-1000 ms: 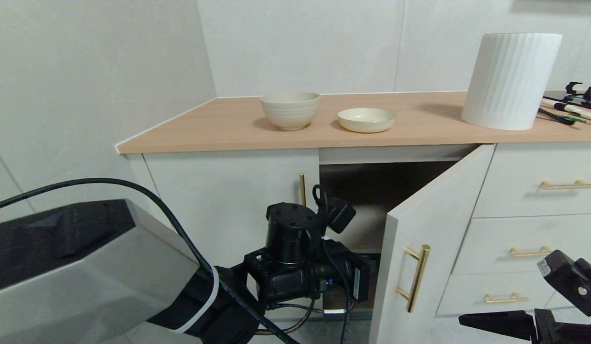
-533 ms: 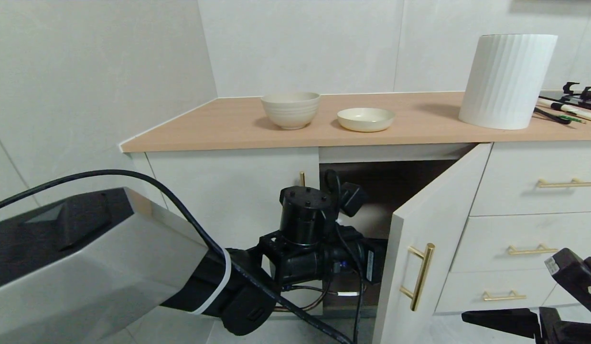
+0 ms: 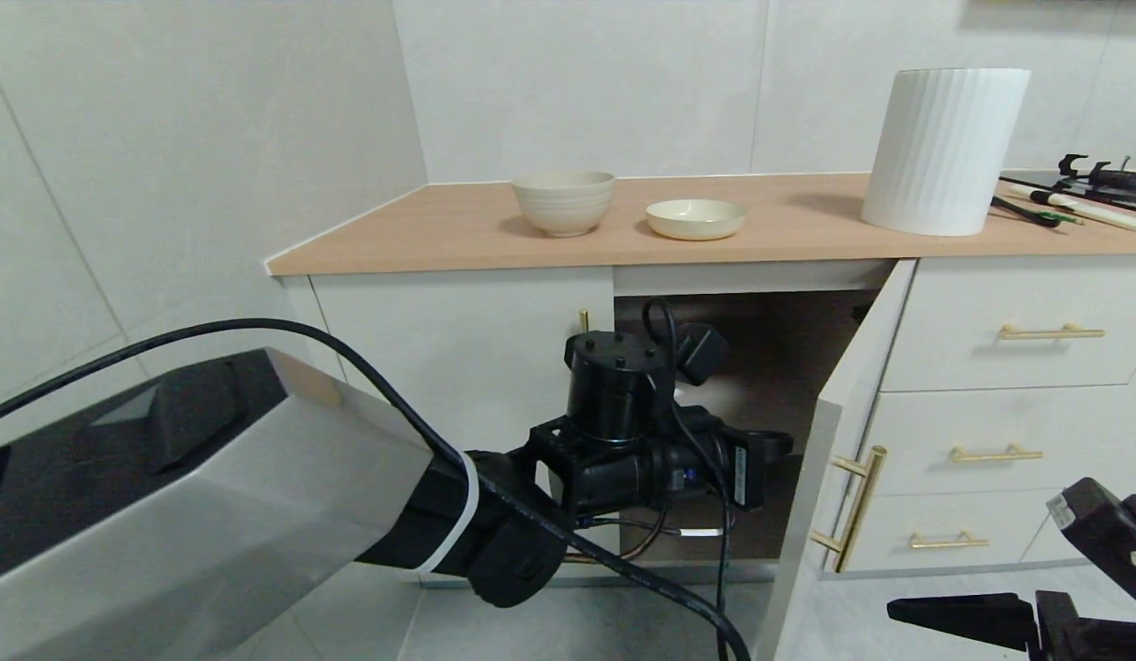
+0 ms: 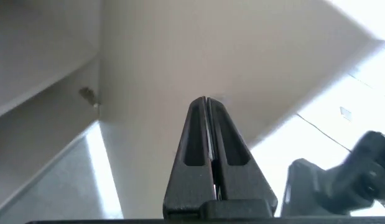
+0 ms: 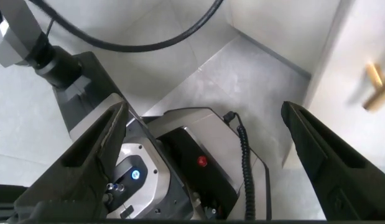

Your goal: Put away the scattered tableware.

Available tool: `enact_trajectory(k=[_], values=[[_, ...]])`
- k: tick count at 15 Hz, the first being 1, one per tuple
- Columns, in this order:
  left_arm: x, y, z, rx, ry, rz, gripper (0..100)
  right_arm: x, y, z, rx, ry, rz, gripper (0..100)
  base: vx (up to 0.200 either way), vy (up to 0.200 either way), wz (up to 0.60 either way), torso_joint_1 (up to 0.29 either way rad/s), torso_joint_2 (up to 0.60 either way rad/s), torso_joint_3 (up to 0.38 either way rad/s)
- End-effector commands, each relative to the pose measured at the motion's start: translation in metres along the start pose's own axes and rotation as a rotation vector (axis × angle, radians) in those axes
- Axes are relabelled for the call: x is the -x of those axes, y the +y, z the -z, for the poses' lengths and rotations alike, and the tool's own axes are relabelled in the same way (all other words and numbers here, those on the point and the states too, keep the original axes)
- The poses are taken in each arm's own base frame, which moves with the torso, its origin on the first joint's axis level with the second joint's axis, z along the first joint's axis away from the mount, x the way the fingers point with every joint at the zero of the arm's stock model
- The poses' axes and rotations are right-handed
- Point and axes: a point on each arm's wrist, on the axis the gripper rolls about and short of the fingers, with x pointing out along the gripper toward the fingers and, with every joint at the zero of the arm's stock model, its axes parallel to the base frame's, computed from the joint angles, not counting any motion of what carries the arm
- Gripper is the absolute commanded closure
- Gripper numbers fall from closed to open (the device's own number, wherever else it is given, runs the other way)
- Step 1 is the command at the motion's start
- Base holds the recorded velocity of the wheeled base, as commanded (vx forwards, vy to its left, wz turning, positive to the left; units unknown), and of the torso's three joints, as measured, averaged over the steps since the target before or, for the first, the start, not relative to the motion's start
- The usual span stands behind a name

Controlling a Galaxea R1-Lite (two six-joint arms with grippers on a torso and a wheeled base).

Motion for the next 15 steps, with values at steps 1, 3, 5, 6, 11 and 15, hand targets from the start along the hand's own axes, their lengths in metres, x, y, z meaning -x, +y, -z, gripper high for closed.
enact_trajectory(k=[1, 3, 5, 6, 11, 15], values=[[-0.008, 0.004, 0.002, 0.004, 0.006, -0.008, 100, 0.000, 0.000, 0.000, 0.001, 0.000, -0.002, 0, 0.000, 0.000, 0.00, 0.000, 0.00, 0.000], [-0.016, 0.007, -0.001, 0.004, -0.011, -0.061, 100, 0.000, 0.000, 0.000, 0.001, 0.000, -0.002, 0, 0.000, 0.000, 0.00, 0.000, 0.00, 0.000], [-0.024, 0.007, -0.002, 0.002, -0.034, -0.144, 100, 0.000, 0.000, 0.000, 0.001, -0.001, -0.003, 0, 0.000, 0.000, 0.00, 0.000, 0.00, 0.000], [-0.026, 0.001, -0.001, -0.002, -0.033, -0.142, 100, 0.000, 0.001, 0.000, 0.003, -0.002, -0.005, 0, 0.000, 0.000, 0.00, 0.000, 0.00, 0.000], [0.014, -0.118, -0.006, -0.062, 0.039, 0.266, 100, 0.015, 0.012, 0.003, 0.047, -0.044, -0.110, 0, 0.000, 0.000, 0.00, 0.000, 0.00, 0.000], [0.033, -0.077, -0.018, -0.039, -0.017, 0.082, 100, 0.017, 0.014, 0.003, 0.054, -0.053, -0.122, 0, 0.000, 0.000, 0.00, 0.000, 0.00, 0.000]])
